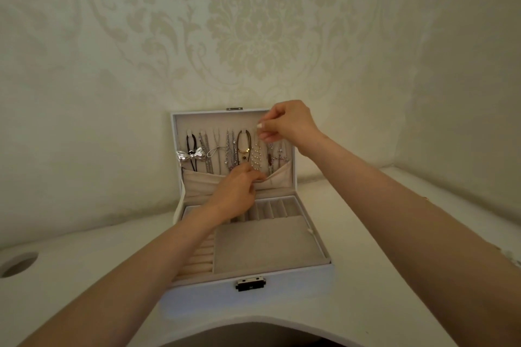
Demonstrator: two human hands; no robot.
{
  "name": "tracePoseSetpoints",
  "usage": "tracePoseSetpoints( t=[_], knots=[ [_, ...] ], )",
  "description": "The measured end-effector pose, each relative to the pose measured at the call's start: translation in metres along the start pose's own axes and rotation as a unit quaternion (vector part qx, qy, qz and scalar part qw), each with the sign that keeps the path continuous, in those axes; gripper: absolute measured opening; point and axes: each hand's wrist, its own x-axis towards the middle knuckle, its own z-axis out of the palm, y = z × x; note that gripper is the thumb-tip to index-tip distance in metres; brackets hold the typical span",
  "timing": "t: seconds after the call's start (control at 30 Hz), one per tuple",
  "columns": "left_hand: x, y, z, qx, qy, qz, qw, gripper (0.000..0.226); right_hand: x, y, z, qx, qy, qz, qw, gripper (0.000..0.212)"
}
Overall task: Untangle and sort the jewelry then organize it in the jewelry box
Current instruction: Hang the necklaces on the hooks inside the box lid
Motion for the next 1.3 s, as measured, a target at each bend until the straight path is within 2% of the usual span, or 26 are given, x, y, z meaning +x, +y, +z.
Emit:
tracePoseSetpoints(
  t=[0.17, 0.27, 0.37, 0.53, 0.6, 0.7, 0.83, 0.9, 1.03, 1.1, 1.17, 1.3],
  knots=[
    [0.0, -0.002, 0.001, 0.001, 0.001, 0.009, 1.0, 0.042, 0.015, 0.004, 0.004, 0.114, 0.011, -0.018, 0.993, 0.005],
    [0.0, -0.002, 0.001, 0.006, -0.004, 0.013, 1.0, 0.043, 0.017, 0.001, 0.003, 0.184, -0.024, -0.026, 0.982, 0.008],
    [0.0, 0.0, 0.0, 0.009, 0.003, 0.017, 1.0, 0.043, 0.018, 0.0, 0.004, 0.183, -0.054, -0.019, 0.982, 0.012],
    [0.002, 0.001, -0.005, 0.008, 0.008, 0.023, 1.0, 0.04, 0.015, 0.017, 0.008, 0.076, -0.075, 0.005, 0.994, 0.015],
    [0.002, 0.0, -0.007, -0.009, 0.019, 0.021, 1.0, 0.039, 0.011, 0.024, 0.008, -0.008, -0.069, 0.007, 0.998, 0.015],
    [0.002, 0.0, -0.009, -0.039, 0.052, 0.013, 0.998, 0.037, 0.009, 0.035, 0.009, -0.192, -0.067, -0.004, 0.979, 0.014],
    [0.004, 0.0, -0.013, -0.078, 0.078, -0.003, 0.994, 0.033, -0.001, 0.047, 0.002, -0.266, -0.015, -0.064, 0.962, 0.019],
    [0.005, 0.001, -0.014, -0.075, 0.069, -0.005, 0.995, 0.032, -0.011, 0.055, -0.006, -0.342, -0.012, -0.086, 0.936, 0.015],
    [0.008, 0.004, -0.015, -0.074, 0.056, -0.018, 0.996, 0.03, -0.023, 0.077, -0.009, -0.539, -0.023, -0.128, 0.832, 0.038],
    [0.008, 0.005, -0.016, -0.076, 0.051, -0.023, 0.996, 0.03, -0.02, 0.082, -0.006, -0.569, -0.015, -0.163, 0.806, 0.033],
    [0.007, 0.005, -0.016, -0.07, 0.042, -0.019, 0.997, 0.03, -0.017, 0.084, -0.006, -0.57, -0.012, -0.191, 0.799, 0.023],
    [0.006, 0.002, -0.013, -0.061, 0.041, -0.013, 0.997, 0.029, -0.016, 0.083, -0.01, -0.511, 0.0, -0.214, 0.833, 0.017]
  ],
)
